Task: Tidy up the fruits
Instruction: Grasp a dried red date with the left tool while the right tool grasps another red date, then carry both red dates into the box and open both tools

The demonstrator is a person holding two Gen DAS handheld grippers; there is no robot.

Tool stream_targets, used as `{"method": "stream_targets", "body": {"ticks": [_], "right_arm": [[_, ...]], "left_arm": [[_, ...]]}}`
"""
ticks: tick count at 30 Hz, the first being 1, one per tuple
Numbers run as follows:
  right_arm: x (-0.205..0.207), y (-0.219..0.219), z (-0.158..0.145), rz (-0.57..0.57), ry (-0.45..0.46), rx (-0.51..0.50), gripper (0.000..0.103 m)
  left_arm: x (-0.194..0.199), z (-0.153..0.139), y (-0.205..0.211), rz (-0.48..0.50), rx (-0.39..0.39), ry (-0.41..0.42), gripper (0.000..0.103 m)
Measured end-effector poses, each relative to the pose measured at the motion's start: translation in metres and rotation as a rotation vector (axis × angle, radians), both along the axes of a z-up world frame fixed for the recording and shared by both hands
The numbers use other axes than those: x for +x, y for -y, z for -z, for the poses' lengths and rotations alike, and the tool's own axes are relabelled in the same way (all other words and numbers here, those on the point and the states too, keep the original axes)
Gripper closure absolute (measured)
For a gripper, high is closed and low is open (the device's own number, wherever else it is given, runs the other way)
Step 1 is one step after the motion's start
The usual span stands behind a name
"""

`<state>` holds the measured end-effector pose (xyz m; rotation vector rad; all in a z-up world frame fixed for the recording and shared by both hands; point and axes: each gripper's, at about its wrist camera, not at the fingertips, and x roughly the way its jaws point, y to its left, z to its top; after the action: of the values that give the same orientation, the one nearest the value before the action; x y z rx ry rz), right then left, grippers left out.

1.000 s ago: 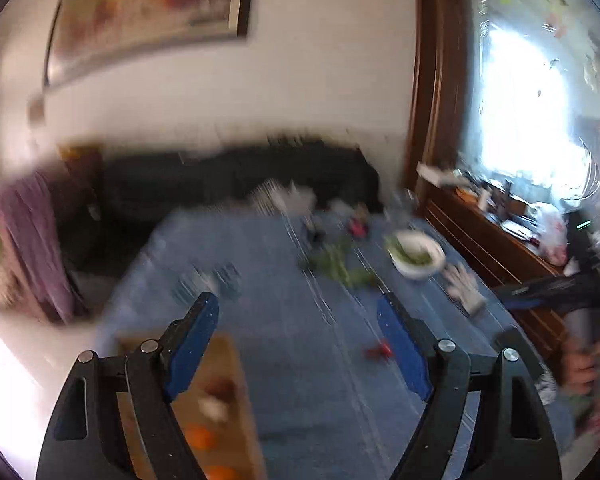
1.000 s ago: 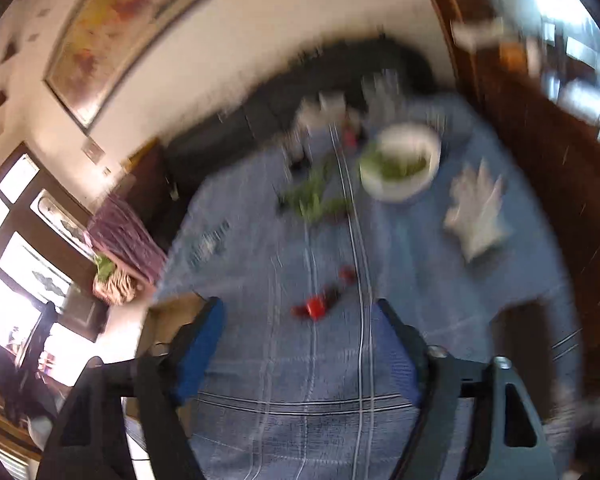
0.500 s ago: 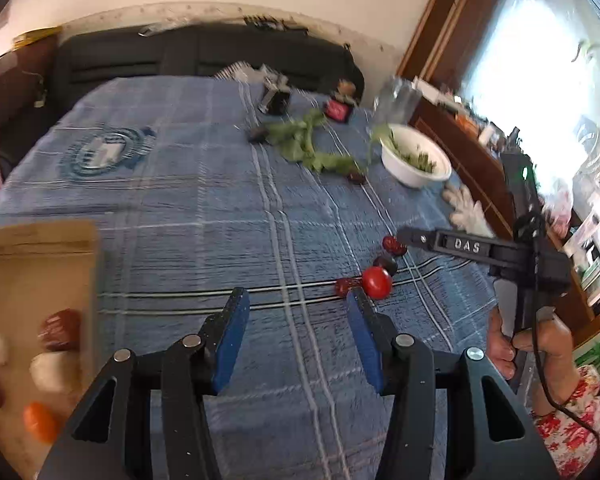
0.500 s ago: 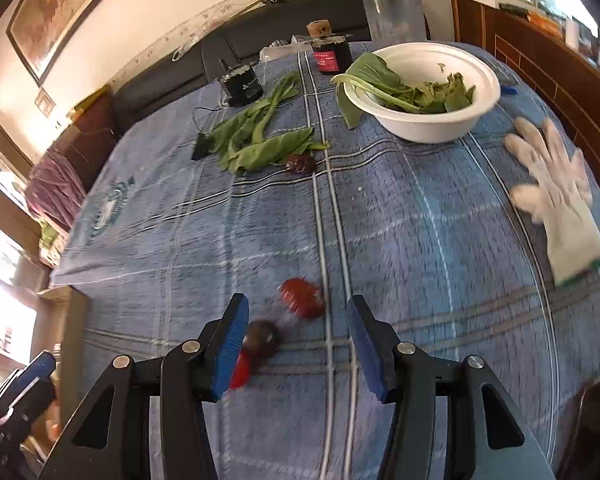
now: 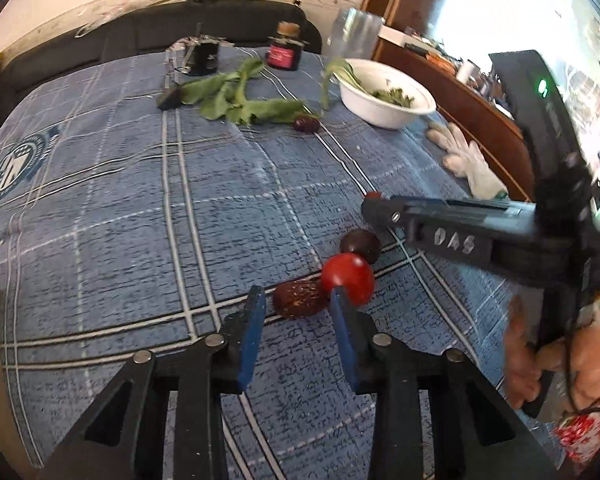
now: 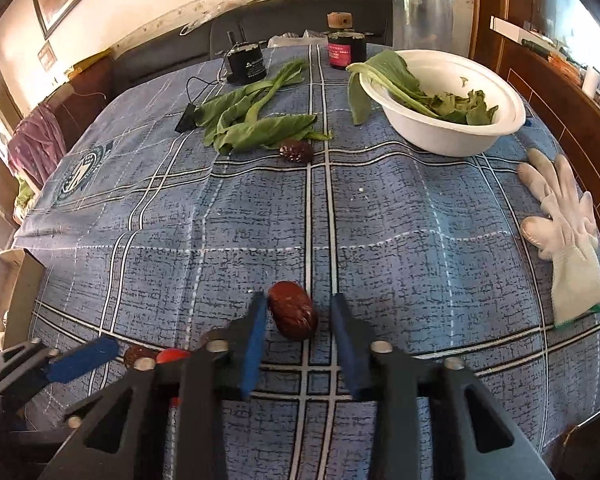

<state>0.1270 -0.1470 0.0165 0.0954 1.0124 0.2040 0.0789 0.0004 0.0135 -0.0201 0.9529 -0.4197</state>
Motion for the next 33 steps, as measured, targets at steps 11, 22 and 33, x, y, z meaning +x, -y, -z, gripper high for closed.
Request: {"method": "stream_targets", "body": {"ticks": [11, 22, 33], "right_arm": [[-0.009, 0.027, -0.001, 0.055, -0.019, 0.129, 0.079], [-0.049, 0.027, -0.028, 0.042, -0.018, 0.268, 0.079], [-0.083, -0.071, -0.082, -0.147, 0.009, 0.376, 0.078]], "left_arm": [[0.003, 0.004, 0.008, 0.024, 0.009, 0.007, 0.076], [-0.054, -0.050, -0.034, -0.056, -0.098, 0.073, 0.076], [-0.096, -0.098, -0.168, -0.241, -0.017, 0.157, 0.076]]}}
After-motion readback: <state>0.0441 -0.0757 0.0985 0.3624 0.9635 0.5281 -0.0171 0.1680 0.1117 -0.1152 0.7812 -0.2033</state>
